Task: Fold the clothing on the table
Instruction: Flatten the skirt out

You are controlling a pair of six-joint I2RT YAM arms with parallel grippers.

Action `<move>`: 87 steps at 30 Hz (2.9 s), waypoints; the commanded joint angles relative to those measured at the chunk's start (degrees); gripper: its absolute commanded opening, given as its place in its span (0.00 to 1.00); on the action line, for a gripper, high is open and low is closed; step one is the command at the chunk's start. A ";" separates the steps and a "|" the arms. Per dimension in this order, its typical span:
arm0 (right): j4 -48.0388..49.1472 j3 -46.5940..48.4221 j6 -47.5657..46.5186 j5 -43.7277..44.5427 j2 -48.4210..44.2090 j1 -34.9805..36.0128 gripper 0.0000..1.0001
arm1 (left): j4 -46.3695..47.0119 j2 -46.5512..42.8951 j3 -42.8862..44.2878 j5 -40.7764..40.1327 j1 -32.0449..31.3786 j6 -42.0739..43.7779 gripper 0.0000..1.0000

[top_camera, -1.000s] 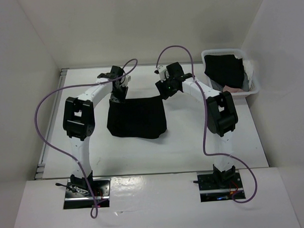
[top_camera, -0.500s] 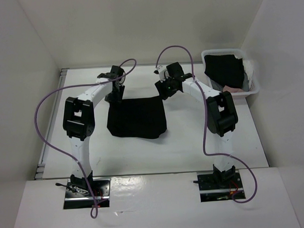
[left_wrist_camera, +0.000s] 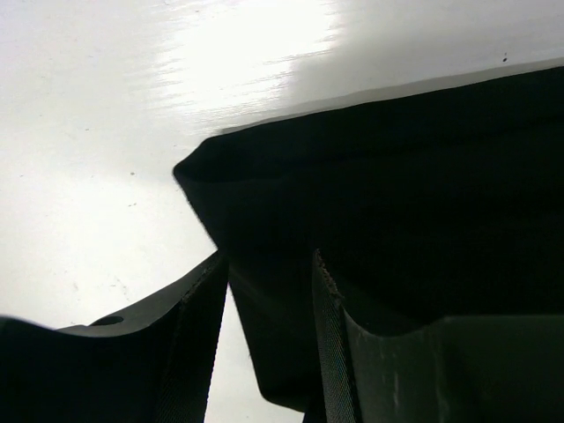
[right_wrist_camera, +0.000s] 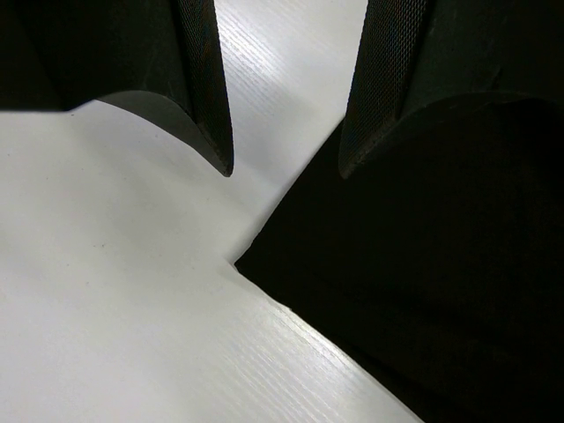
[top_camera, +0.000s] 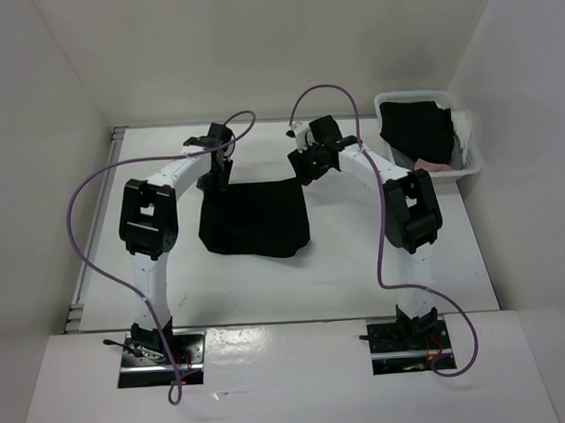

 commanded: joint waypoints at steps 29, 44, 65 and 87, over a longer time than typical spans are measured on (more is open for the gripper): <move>1.86 -1.53 0.46 -1.32 -1.80 -0.29 0.57 | -1.10 2.03 3.07 -0.64 -1.19 -1.88 0.00; 2.30 1.19 3.45 -4.48 5.68 -0.29 0.57 | -6.45 -11.33 5.87 3.40 0.48 -0.30 0.00; 4.60 -2.59 5.90 -11.33 -0.66 -2.05 0.57 | -20.36 -10.90 27.18 7.79 4.70 5.32 0.00; 11.19 -8.92 8.63 -9.76 -15.67 -9.25 0.57 | -13.49 -23.55 24.16 38.98 -2.51 16.92 0.00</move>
